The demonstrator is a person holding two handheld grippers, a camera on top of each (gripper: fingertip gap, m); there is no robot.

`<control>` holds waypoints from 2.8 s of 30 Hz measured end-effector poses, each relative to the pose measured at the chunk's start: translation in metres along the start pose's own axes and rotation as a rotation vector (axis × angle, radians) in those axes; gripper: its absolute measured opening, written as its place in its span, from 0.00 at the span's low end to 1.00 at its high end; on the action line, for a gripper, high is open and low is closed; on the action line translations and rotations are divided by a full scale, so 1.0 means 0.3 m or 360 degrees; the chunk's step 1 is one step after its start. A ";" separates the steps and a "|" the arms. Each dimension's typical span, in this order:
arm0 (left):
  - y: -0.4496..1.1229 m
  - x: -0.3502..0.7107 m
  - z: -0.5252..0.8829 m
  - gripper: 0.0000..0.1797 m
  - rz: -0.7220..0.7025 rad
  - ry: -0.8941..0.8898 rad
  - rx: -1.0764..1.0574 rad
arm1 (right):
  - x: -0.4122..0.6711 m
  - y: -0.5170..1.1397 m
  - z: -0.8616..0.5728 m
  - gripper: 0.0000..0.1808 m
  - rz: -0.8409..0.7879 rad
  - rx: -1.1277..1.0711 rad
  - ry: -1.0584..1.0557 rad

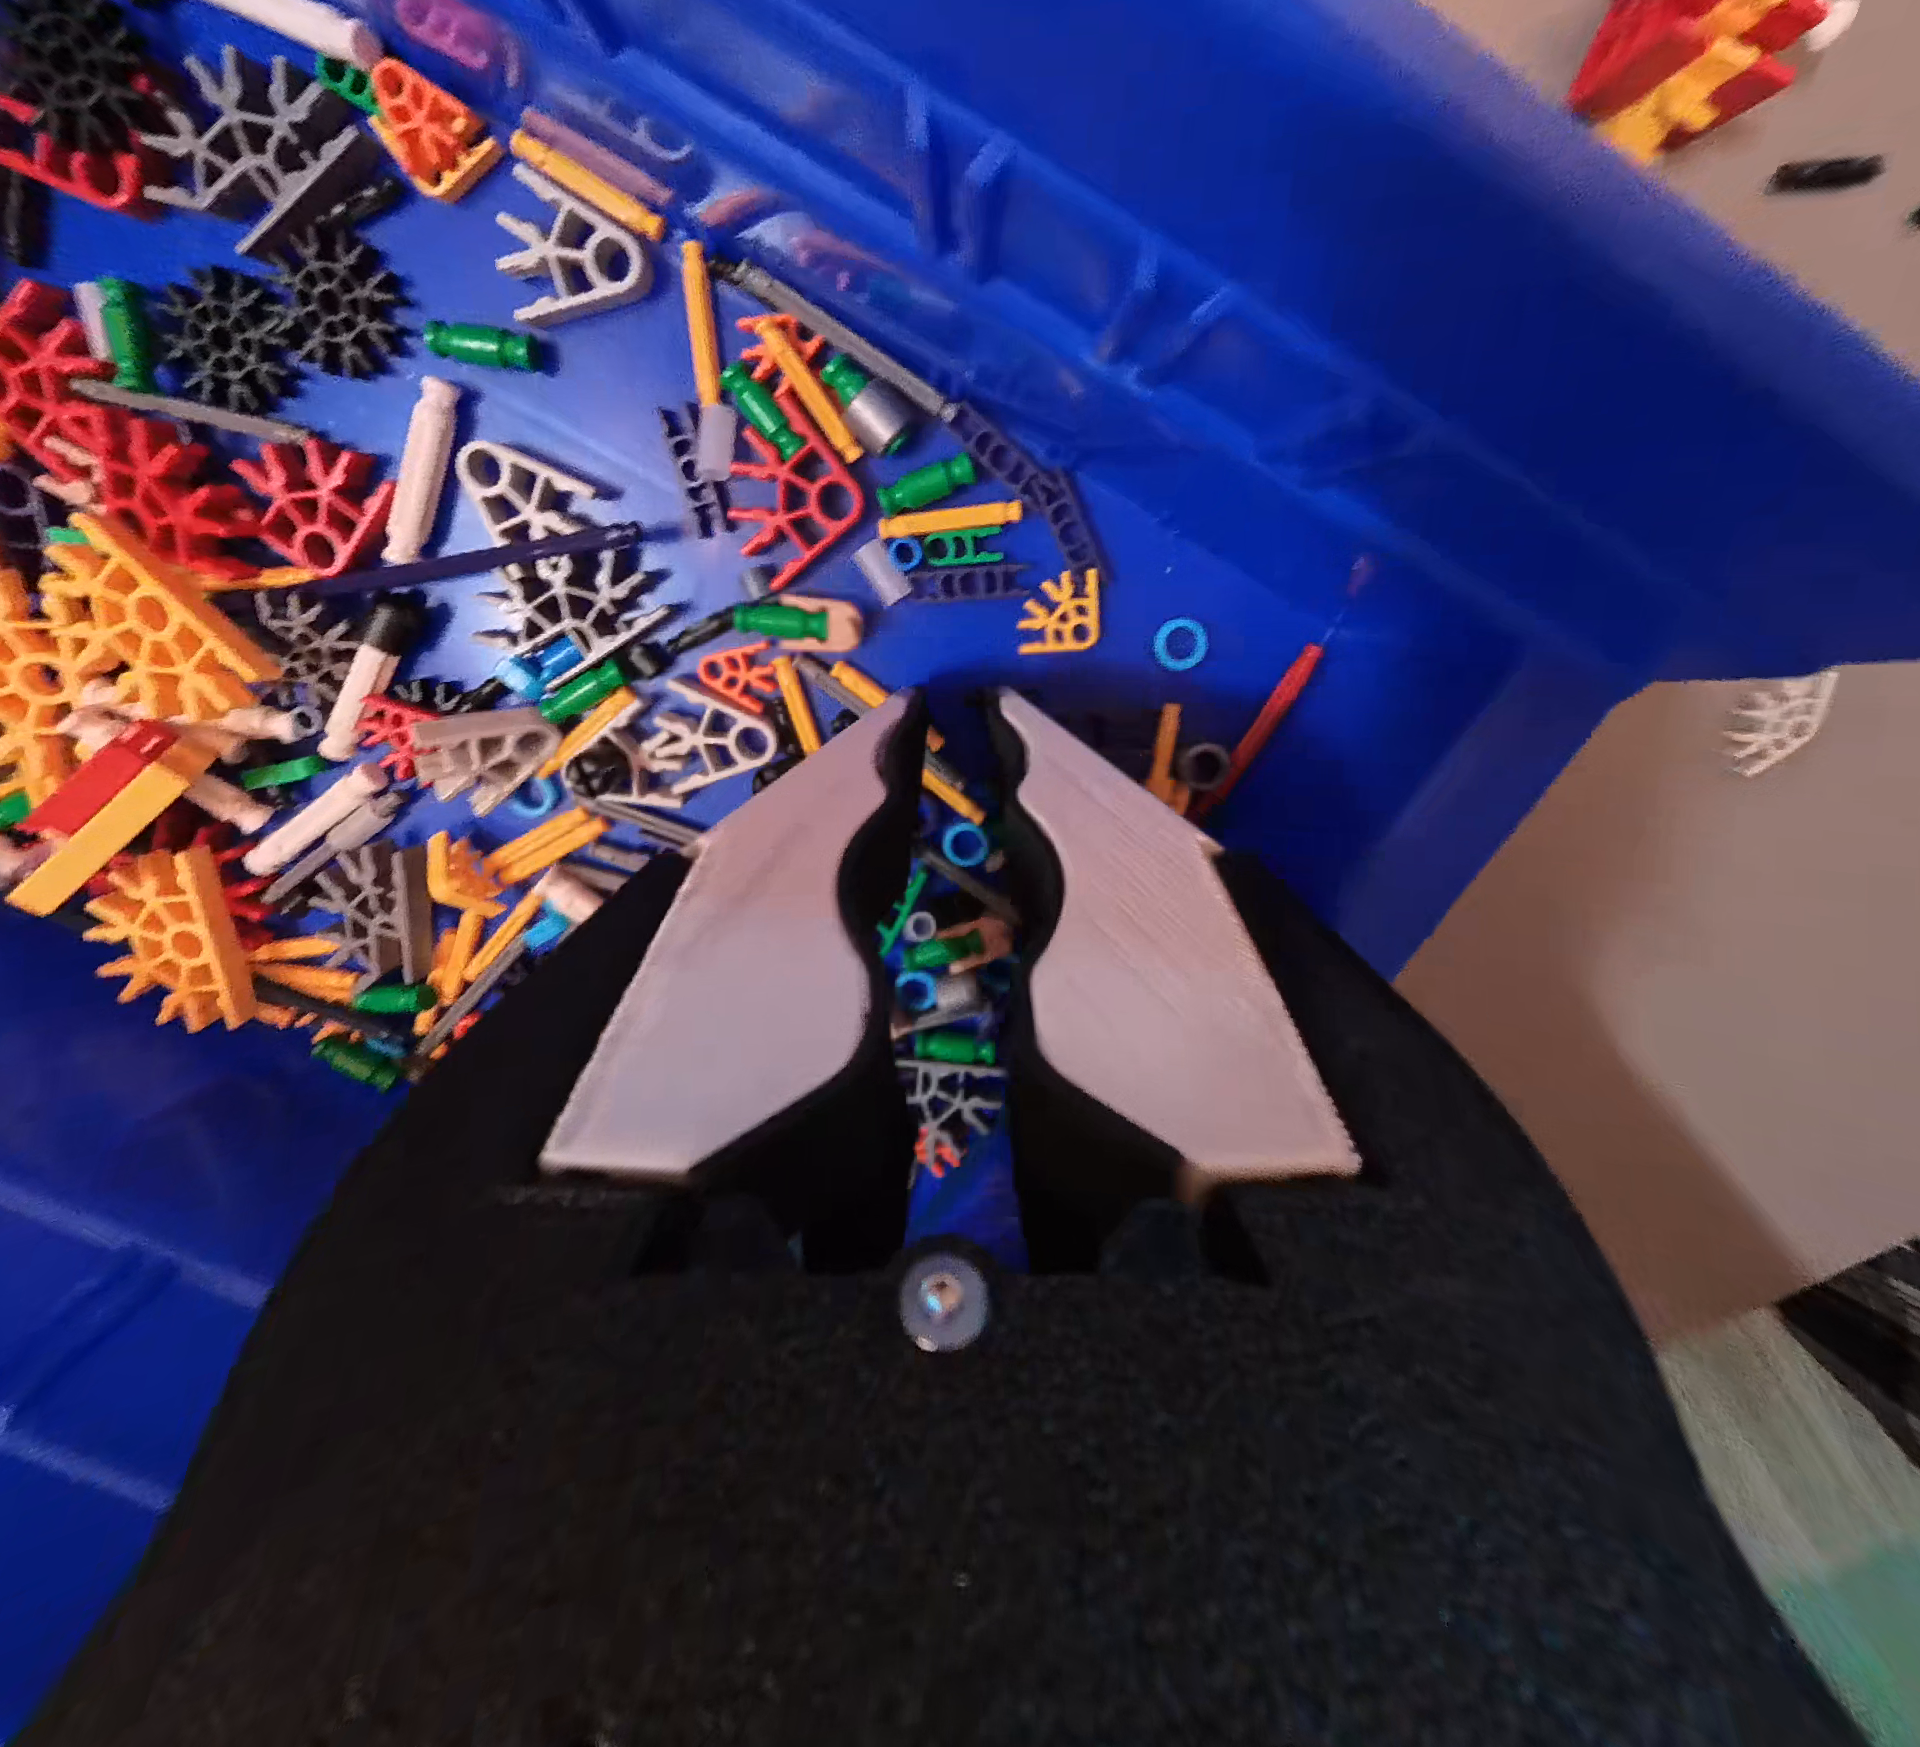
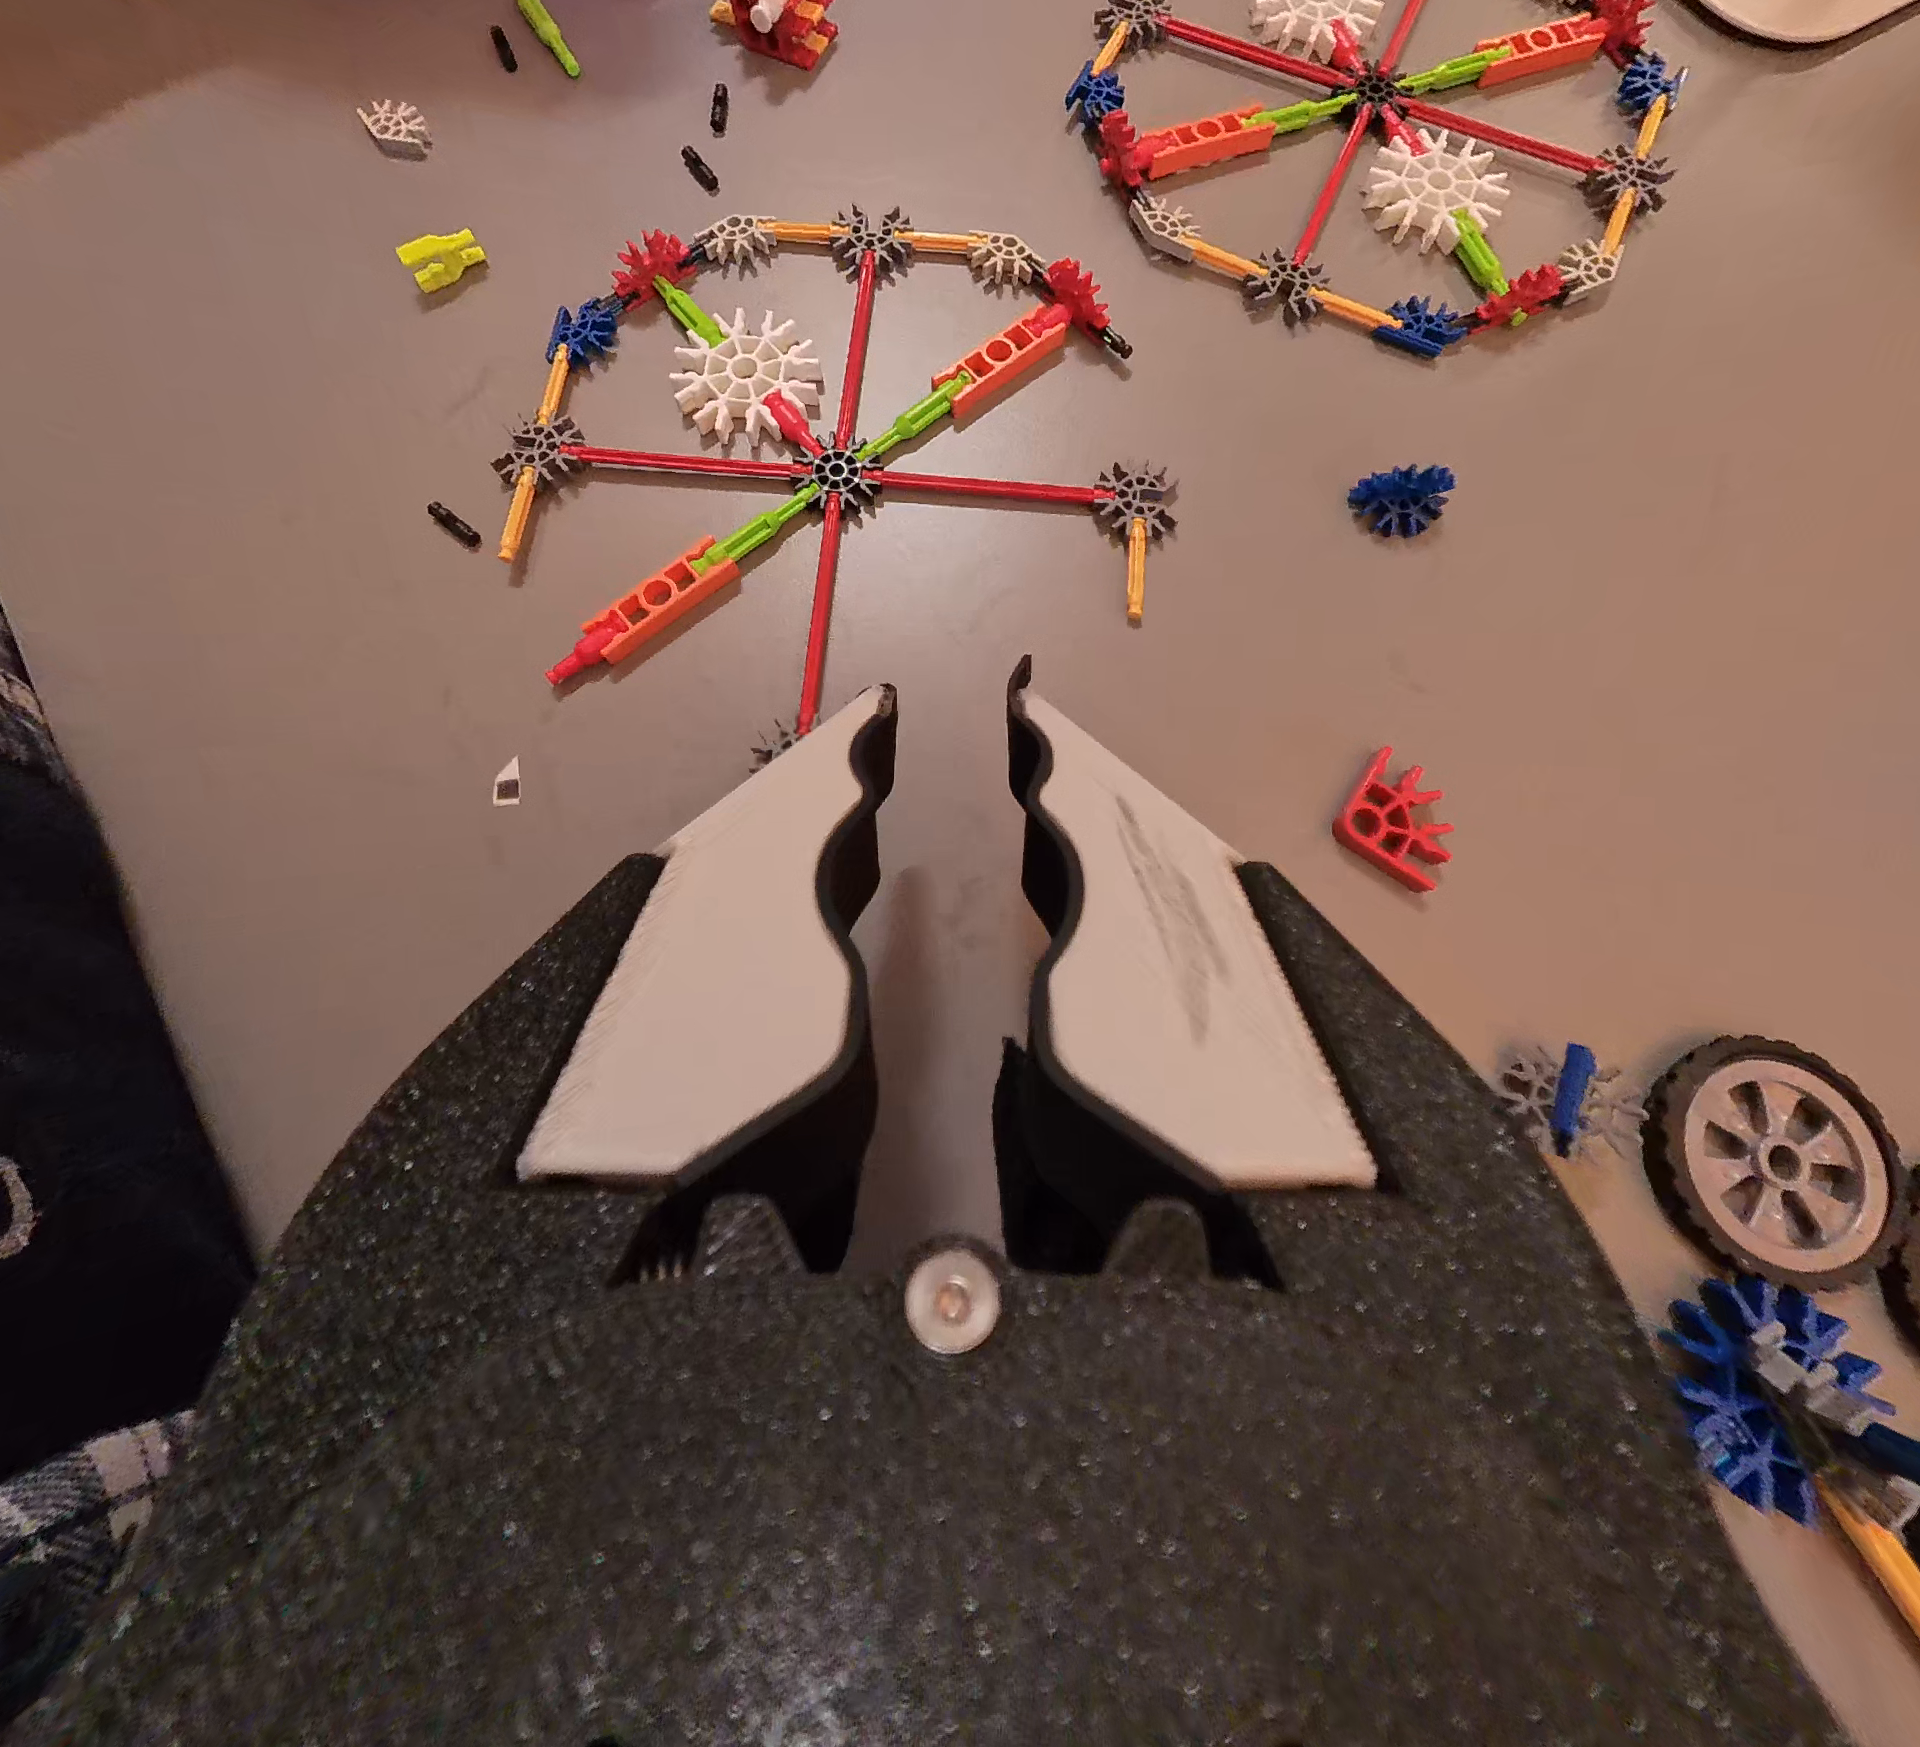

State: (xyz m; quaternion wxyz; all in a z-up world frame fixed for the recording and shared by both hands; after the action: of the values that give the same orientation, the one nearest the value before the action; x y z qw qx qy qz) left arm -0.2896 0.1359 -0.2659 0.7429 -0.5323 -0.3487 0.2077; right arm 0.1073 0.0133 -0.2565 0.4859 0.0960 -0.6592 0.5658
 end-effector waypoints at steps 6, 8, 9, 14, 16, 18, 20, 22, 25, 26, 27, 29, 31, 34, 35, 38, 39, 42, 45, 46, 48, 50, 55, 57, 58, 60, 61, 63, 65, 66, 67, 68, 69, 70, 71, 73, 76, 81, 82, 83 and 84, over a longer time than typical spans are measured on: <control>-0.014 -0.008 -0.003 0.07 -0.0029 -0.0011 0.0006 | 0.009 0.006 0.006 0.11 0.0008 -0.0002 -0.0009; -0.018 -0.007 -0.003 0.07 -0.0040 -0.0035 0.0007 | 0.015 0.009 0.008 0.11 0.0006 -0.0001 -0.0013; -0.014 -0.012 0.003 0.07 -0.0018 -0.0053 0.0026 | 0.018 0.010 0.010 0.11 0.0005 0.0000 -0.0015; 0.001 -0.017 0.025 0.06 0.0006 -0.0112 0.0076 | 0.025 0.018 0.018 0.11 0.0004 0.0002 -0.0029; 0.003 -0.007 0.019 0.09 -0.0016 -0.0134 0.0059 | 0.025 0.017 0.019 0.11 -0.0004 0.0000 -0.0023; 0.005 -0.001 0.015 0.09 -0.0014 -0.0108 0.0080 | 0.023 0.017 0.021 0.11 -0.0006 -0.0004 -0.0022; 0.007 0.010 0.004 0.10 -0.0025 -0.0106 0.0077 | 0.021 0.015 0.023 0.11 -0.0009 -0.0008 -0.0020; 0.007 0.010 0.002 0.09 -0.0010 -0.0072 0.0113 | 0.018 0.012 0.022 0.11 -0.0011 -0.0014 -0.0015; 0.006 -0.001 0.007 0.05 0.0026 -0.0023 0.0186 | 0.014 0.005 0.019 0.11 -0.0017 -0.0024 -0.0009; 0.005 -0.013 0.017 0.05 0.0066 0.0002 0.0253 | 0.012 0.003 0.017 0.11 -0.0016 -0.0028 -0.0009; -0.001 -0.017 0.027 0.05 0.0057 -0.0007 0.0305 | 0.010 -0.001 0.015 0.11 -0.0016 -0.0033 -0.0006; -0.020 0.001 0.011 0.05 -0.0051 -0.0125 0.0177 | 0.006 -0.007 0.011 0.11 -0.0024 -0.0037 0.0005; -0.026 0.012 0.008 0.05 -0.0085 -0.0170 0.0156 | 0.001 -0.008 0.009 0.11 -0.0023 -0.0036 0.0007; -0.005 0.002 0.014 0.07 -0.0021 -0.0161 0.0212 | -0.001 -0.005 0.006 0.11 -0.0019 -0.0029 0.0000; 0.001 0.002 0.009 0.07 -0.0026 -0.0179 0.0191 | 0.001 -0.005 0.005 0.11 -0.0022 -0.0028 -0.0003; 0.011 0.007 0.005 0.05 -0.0053 -0.0219 0.0191 | 0.005 -0.008 -0.001 0.11 -0.0032 -0.0027 -0.0005; 0.016 0.005 0.003 0.06 -0.0038 -0.0226 0.0194 | 0.005 -0.009 -0.003 0.11 -0.0035 -0.0028 -0.0005; 0.006 0.015 0.000 0.06 -0.0086 -0.0243 0.0223 | 0.002 -0.016 -0.008 0.11 -0.0034 -0.0033 -0.0005; -0.013 0.017 0.015 0.07 -0.0136 -0.0293 0.0294 | -0.003 -0.024 -0.016 0.11 -0.0040 -0.0039 0.0007; -0.014 0.014 0.019 0.08 -0.0123 -0.0299 0.0311 | -0.006 -0.025 -0.018 0.11 -0.0039 -0.0039 0.0010; 0.006 0.006 0.009 0.08 -0.0082 -0.0320 0.0242 | -0.008 -0.025 -0.020 0.11 -0.0041 -0.0036 0.0011; 0.015 0.005 0.011 0.08 -0.0081 -0.0324 0.0253 | -0.009 -0.023 -0.020 0.11 -0.0038 -0.0031 0.0006; 0.017 0.009 0.007 0.07 -0.0063 -0.0310 0.0261 | -0.009 -0.024 -0.026 0.11 -0.0044 -0.0024 0.0006; 0.019 0.013 0.016 0.04 -0.0037 -0.0322 0.0265 | -0.010 -0.025 -0.028 0.11 -0.0043 -0.0023 0.0004; 0.022 0.015 0.027 0.03 -0.0021 -0.0323 0.0292 | -0.010 -0.026 -0.028 0.11 -0.0046 -0.0022 0.0003; 0.027 0.018 0.033 0.04 -0.0003 -0.0344 0.0271 | -0.009 -0.026 -0.029 0.11 -0.0046 -0.0022 -0.0003; 0.028 0.019 0.030 0.02 -0.0011 -0.0350 0.0247 | -0.008 -0.027 -0.030 0.11 -0.0049 -0.0023 -0.0004; 0.030 0.017 0.030 0.01 -0.0042 -0.0363 0.0248 | -0.008 -0.030 -0.030 0.11 -0.0060 -0.0023 0.0002; 0.030 0.013 0.030 0.01 -0.0057 -0.0382 0.0248 | -0.009 -0.031 -0.029 0.11 -0.0067 -0.0025 0.0005; 0.030 0.015 0.027 0.01 -0.0054 -0.0363 0.0258 | -0.010 -0.032 -0.029 0.11 -0.0070 -0.0025 0.0007; 0.030 0.017 0.023 0.00 -0.0052 -0.0341 0.0262 | -0.011 -0.033 -0.028 0.11 -0.0073 -0.0026 0.0007; 0.030 0.018 0.023 0.00 -0.0054 -0.0340 0.0264 | -0.011 -0.035 -0.028 0.11 -0.0076 -0.0027 0.0007; 0.029 0.016 0.024 0.00 -0.0062 -0.0352 0.0258 | -0.012 -0.037 -0.029 0.11 -0.0079 -0.0028 0.0007; 0.027 0.014 0.025 0.00 -0.0071 -0.0364 0.0254 | -0.012 -0.041 -0.030 0.11 -0.0081 -0.0031 0.0007; 0.023 0.012 0.030 0.00 -0.0085 -0.0371 0.0272 | -0.013 -0.044 -0.032 0.11 -0.0082 -0.0036 0.0008; 0.019 0.003 0.045 0.00 -0.0081 -0.0406 0.0320 | -0.015 -0.053 -0.035 0.11 -0.0087 -0.0044 0.0015; 0.026 -0.002 0.054 0.05 -0.0059 -0.0427 0.0292 | -0.025 -0.060 -0.038 0.11 -0.0084 -0.0047 0.0025; 0.029 0.025 0.054 0.07 -0.0076 -0.0422 0.0249 | -0.031 -0.056 -0.034 0.11 -0.0081 -0.0036 0.0024; 0.030 0.029 0.053 0.07 -0.0080 -0.0425 0.0245 | -0.029 -0.056 -0.034 0.11 -0.0083 -0.0035 0.0022; 0.031 0.029 0.056 0.08 -0.0075 -0.0416 0.0266 | -0.027 -0.056 -0.034 0.11 -0.0085 -0.0036 0.0020; 0.032 0.028 0.060 0.08 -0.0066 -0.0410 0.0281 | -0.026 -0.057 -0.035 0.11 -0.0088 -0.0037 0.0019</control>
State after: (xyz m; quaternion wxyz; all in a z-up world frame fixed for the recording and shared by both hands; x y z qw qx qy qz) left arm -0.2968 0.1566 -0.2689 0.7402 -0.4265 -0.4324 0.2886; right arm 0.1284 0.0129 -0.2522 0.5064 0.1050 -0.6600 0.5450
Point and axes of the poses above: each gripper's, where its closed fingertips meet, y out along the fingers, x out of its top, z = x × y across the jaws, the point moved 6 cm from there along -y, back along the fingers, and after that the axes turned 10 degrees about x, right-handed, at the moved point
